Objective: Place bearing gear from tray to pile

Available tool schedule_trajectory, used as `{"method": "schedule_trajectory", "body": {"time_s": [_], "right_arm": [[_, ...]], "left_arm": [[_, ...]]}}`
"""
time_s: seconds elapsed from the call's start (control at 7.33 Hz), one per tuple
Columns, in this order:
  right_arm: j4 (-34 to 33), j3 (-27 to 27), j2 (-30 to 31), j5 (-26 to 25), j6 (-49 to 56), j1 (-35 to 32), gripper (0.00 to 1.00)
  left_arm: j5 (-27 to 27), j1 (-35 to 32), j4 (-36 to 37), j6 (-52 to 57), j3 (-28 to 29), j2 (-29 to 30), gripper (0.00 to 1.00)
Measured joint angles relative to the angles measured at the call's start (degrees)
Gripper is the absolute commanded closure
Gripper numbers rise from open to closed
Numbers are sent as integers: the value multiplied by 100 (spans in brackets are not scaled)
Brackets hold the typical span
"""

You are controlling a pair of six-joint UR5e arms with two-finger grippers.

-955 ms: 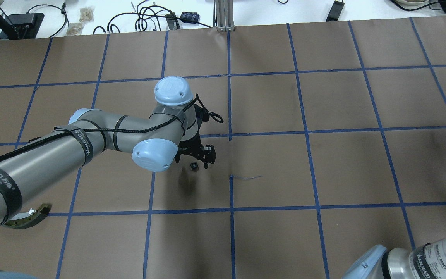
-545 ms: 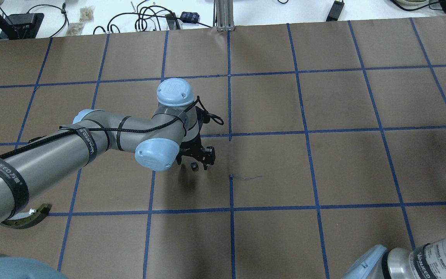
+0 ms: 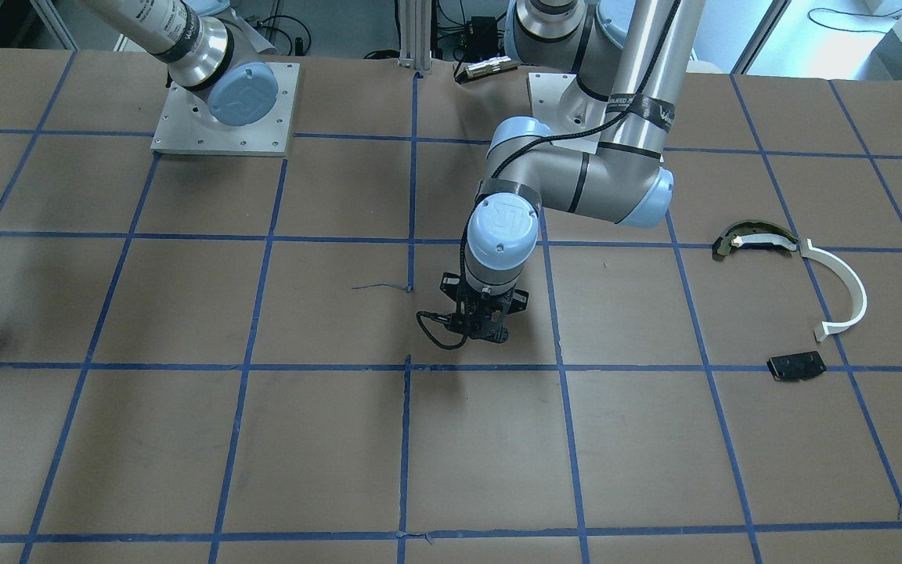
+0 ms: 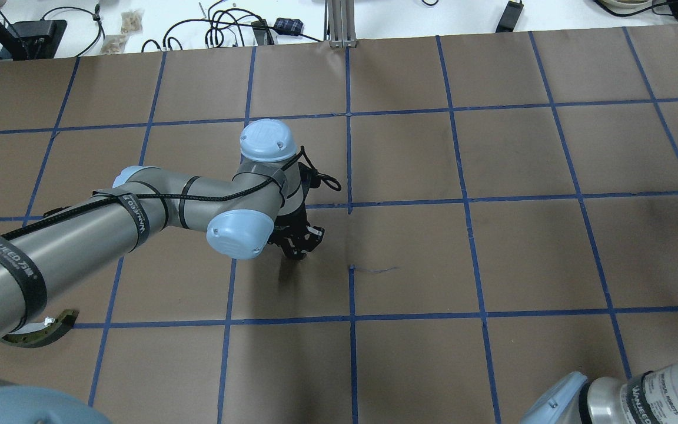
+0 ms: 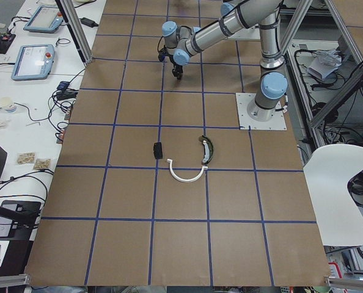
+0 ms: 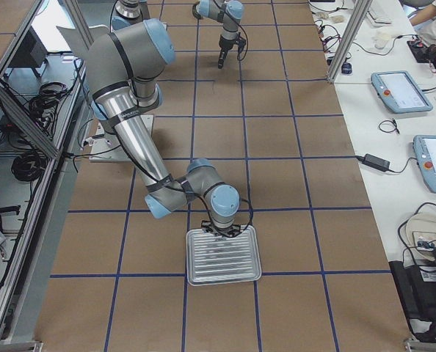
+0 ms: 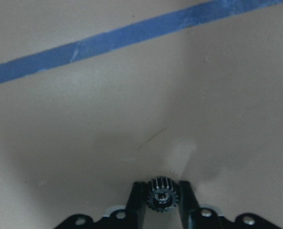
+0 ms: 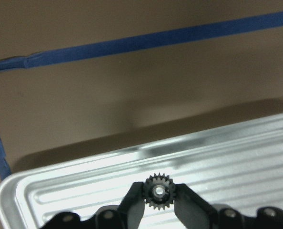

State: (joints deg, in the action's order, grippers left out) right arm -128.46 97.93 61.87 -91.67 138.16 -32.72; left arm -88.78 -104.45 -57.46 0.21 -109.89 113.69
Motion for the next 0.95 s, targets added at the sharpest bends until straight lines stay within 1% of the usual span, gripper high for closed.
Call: {"method": "schedule_trajectory", "body": {"time_s": [0.14, 0.27, 0.41, 0.55, 0.68, 0.82, 0.95], "right_arm": [[22, -18, 274, 11, -189, -45, 82], [76, -5, 596, 23, -424, -151, 82], [291, 19, 1003, 30, -750, -331, 81], [672, 33, 1466, 60, -1189, -551, 81], [990, 44, 1940, 96, -1608, -848, 81], [1194, 54, 2338, 85, -1953, -1221, 81], [1441, 69, 2680, 6, -2426, -1614, 80]], "left_arm": [[-11, 41, -6, 15, 76, -9, 100], [-21, 148, -147, 38, 277, -49, 100], [-24, 424, -425, 128, 577, -123, 100], [-26, 851, -671, 343, 858, -202, 100], [-26, 1432, -854, 704, 1044, -269, 100], [-65, 2126, -948, 1237, 1106, -319, 100], [-215, 2860, -995, 1875, 1096, -350, 100]]}}
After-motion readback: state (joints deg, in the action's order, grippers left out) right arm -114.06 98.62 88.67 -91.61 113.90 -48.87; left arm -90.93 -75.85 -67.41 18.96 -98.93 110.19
